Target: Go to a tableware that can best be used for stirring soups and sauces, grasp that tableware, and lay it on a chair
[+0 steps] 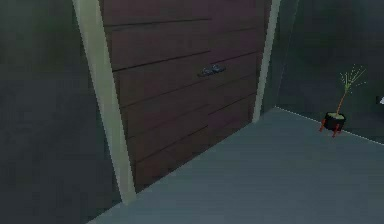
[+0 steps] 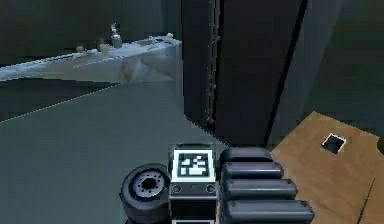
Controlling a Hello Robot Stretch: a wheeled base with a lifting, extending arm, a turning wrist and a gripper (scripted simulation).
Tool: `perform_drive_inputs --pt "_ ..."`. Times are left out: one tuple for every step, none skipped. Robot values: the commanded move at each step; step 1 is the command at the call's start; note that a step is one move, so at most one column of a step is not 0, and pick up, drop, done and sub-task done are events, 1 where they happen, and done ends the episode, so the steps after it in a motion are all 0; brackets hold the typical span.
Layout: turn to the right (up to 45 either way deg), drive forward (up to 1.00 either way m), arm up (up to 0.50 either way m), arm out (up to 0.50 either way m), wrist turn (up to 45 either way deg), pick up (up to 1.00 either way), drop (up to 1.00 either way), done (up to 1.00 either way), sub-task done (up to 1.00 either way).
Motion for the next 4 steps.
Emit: perform_drive_inputs --pt "0.0 0.3 0.0 0.0 0.0 0.0 0.0 0.0 0.0" --pt "-45.0 0.0 0.0 0.0 0.0 0.0 0.0 0.0 0.0" --pt "-39.0 0.0 0.0 0.0 0.0 0.0 0.0 0.0 0.0" --pt "0.0 0.5 0.0 0.0 0.0 0.0 0.0 0.0 0.0"
